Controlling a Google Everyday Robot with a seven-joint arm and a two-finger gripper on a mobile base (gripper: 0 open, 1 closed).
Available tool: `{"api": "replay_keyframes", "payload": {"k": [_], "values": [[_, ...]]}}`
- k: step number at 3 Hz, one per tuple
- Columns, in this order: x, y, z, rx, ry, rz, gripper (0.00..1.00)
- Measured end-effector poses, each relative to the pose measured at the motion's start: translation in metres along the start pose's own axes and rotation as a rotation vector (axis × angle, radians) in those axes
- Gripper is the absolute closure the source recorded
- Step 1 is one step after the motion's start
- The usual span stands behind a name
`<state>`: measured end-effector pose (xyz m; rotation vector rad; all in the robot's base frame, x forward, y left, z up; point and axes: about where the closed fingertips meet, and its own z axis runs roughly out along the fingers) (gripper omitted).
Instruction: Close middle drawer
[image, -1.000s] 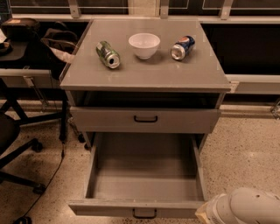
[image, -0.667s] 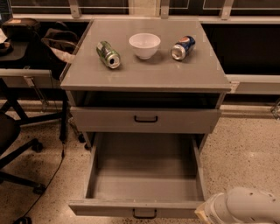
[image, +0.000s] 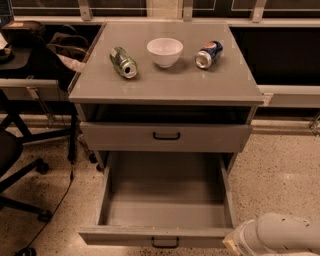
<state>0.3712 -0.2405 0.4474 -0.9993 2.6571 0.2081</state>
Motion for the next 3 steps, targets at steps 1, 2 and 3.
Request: {"api": "replay_keyframes", "payload": {"k": [1,2,3], "values": [[-0.008,0.0,0.006,0.003,0.002,-0.035,1.0],[-0.017,-0.001,0.011,0.002,-0.009,-0.058,1.0],[-0.019,-0.001,0.011,0.002,-0.009,-0.06,1.0]]}}
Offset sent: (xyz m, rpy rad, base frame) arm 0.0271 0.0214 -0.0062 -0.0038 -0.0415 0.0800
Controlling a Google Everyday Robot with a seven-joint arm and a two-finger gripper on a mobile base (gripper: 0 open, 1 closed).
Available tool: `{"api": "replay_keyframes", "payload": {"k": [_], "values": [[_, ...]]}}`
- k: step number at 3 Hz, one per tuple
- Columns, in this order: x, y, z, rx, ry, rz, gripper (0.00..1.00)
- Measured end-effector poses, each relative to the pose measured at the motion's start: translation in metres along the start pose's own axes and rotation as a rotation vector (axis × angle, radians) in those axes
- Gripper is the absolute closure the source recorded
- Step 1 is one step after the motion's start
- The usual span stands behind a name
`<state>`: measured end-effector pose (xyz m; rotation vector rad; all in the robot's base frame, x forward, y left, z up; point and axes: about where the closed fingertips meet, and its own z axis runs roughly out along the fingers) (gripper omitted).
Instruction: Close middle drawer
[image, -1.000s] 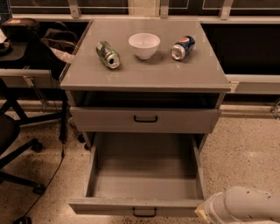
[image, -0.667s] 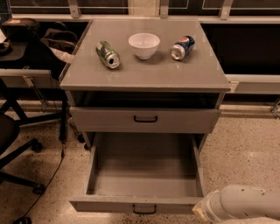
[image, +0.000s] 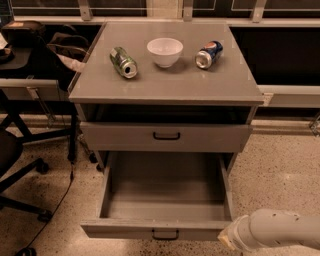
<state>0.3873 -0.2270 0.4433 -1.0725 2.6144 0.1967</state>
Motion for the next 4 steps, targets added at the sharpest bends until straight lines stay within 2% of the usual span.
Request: {"api": "replay_keyframes", "payload": {"k": [1,2,4], "values": [[-0.019,-0.001,0.004,0.011,-0.024,-0.026,1.0],[-0.049,-0.008,0.006,0.039,-0.067,-0.038,1.0],[-0.045,-0.009,0.013,0.05,-0.065,-0.015,1.0]]}}
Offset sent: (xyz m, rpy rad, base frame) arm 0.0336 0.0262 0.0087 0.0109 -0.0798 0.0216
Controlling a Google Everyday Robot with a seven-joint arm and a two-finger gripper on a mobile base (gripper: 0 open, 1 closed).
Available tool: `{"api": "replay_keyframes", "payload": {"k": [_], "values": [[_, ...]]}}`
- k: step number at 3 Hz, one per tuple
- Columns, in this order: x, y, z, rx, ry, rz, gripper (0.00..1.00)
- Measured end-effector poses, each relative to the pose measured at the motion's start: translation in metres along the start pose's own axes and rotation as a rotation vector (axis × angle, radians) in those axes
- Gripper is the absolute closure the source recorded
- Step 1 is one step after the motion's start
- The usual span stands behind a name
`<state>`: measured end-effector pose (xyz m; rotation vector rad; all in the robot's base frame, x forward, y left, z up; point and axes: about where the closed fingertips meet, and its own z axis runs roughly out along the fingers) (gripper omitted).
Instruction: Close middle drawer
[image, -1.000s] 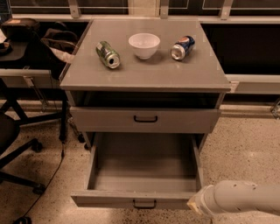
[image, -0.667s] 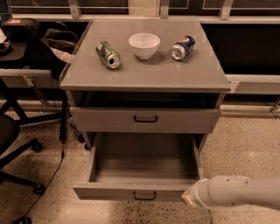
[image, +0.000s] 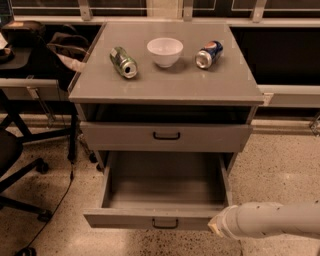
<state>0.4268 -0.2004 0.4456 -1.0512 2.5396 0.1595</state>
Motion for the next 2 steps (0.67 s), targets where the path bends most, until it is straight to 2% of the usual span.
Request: {"api": "replay_keyframes", "payload": {"k": [2], "values": [[-0.003,-0.007,0.038,0.004,0.025,0.024,1.0]]}}
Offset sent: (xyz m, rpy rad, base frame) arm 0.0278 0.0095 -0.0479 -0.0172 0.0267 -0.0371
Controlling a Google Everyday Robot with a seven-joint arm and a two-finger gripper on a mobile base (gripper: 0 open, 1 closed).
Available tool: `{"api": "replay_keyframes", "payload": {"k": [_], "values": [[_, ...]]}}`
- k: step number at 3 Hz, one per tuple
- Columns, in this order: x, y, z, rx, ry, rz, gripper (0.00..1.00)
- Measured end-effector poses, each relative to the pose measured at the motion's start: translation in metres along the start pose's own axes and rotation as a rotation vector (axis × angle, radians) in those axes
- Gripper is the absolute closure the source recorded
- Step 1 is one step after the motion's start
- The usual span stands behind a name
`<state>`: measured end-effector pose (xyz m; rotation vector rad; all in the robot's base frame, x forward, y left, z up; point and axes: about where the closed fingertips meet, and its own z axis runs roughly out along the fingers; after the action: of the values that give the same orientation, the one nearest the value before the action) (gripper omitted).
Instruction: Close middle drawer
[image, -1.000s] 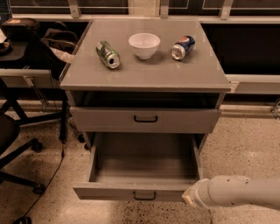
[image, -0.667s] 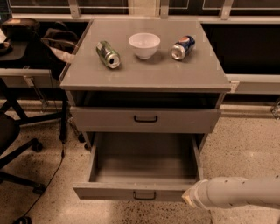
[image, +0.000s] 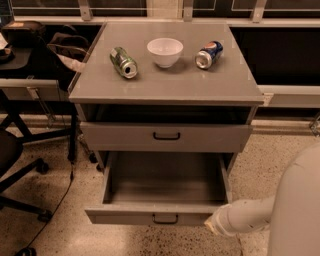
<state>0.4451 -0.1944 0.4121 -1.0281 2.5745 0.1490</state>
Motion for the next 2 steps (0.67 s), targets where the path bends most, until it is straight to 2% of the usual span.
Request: {"api": "replay_keyframes", "payload": {"k": [1,2], "values": [[-0.017,-0.005,0.012,0.001,-0.019,-0.025,1.0],[-0.047,-0.014,0.02,0.015,-0.057,-0.06,1.0]]}}
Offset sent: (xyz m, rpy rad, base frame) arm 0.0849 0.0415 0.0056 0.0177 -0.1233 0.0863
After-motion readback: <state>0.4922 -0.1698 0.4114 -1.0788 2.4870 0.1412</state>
